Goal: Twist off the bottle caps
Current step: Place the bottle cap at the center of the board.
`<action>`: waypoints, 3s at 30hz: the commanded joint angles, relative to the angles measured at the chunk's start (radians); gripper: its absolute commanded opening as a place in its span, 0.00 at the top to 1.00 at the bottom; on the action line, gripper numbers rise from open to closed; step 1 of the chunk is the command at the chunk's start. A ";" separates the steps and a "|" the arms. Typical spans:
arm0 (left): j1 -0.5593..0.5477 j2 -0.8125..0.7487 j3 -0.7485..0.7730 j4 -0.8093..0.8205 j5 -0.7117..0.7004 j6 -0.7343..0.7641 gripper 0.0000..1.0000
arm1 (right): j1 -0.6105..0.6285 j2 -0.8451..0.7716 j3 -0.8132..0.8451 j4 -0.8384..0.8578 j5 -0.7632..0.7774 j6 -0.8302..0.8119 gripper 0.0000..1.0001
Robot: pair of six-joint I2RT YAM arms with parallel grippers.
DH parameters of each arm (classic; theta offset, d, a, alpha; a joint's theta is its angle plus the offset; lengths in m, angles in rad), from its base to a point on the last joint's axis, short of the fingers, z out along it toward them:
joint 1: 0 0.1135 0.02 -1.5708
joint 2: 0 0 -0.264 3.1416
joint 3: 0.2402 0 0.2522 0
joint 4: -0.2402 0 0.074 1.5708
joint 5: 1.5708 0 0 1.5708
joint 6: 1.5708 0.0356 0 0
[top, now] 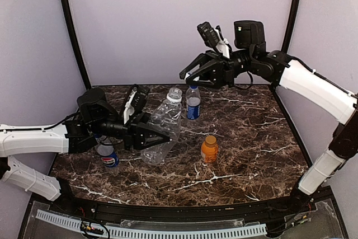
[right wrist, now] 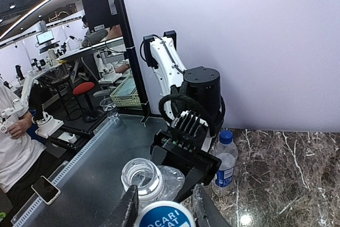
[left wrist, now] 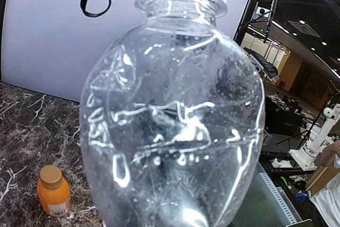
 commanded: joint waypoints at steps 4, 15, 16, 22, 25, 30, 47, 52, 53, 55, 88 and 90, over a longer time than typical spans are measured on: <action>0.004 -0.016 -0.009 0.101 0.053 -0.027 0.67 | -0.014 -0.024 0.021 0.059 0.062 0.032 0.73; 0.005 -0.217 -0.044 -0.114 -0.317 0.094 0.66 | -0.103 -0.141 -0.306 0.078 0.693 0.166 0.73; 0.005 -0.237 -0.045 -0.134 -0.335 0.098 0.66 | -0.102 -0.143 -0.338 0.084 0.726 0.164 0.73; 0.004 -0.283 -0.046 -0.196 -0.485 0.120 0.66 | -0.051 -0.063 -0.463 0.189 0.746 0.161 0.73; 0.004 -0.304 -0.044 -0.211 -0.566 0.104 0.66 | 0.015 0.037 -0.436 0.183 0.797 0.115 0.73; 0.005 -0.346 -0.034 -0.258 -0.725 0.076 0.66 | 0.084 0.233 -0.302 0.149 0.819 0.079 0.73; 0.010 -0.374 0.018 -0.320 -0.797 0.084 0.65 | 0.169 0.715 0.222 -0.114 0.992 0.028 0.73; 0.010 -0.355 0.034 -0.324 -0.775 0.094 0.64 | 0.170 0.767 0.255 -0.117 1.010 0.035 0.72; 0.010 -0.353 0.036 -0.323 -0.774 0.095 0.64 | 0.170 0.774 0.259 -0.118 1.008 0.036 0.71; 0.010 -0.349 0.038 -0.321 -0.771 0.096 0.64 | 0.170 0.788 0.267 -0.121 1.006 0.038 0.71; 0.025 -0.256 0.055 -0.321 -0.761 0.107 0.60 | 0.041 0.037 -0.126 -0.009 0.658 0.066 0.13; 0.027 -0.246 0.053 -0.306 -0.749 0.108 0.60 | 0.033 -0.014 -0.124 -0.002 0.609 0.082 0.10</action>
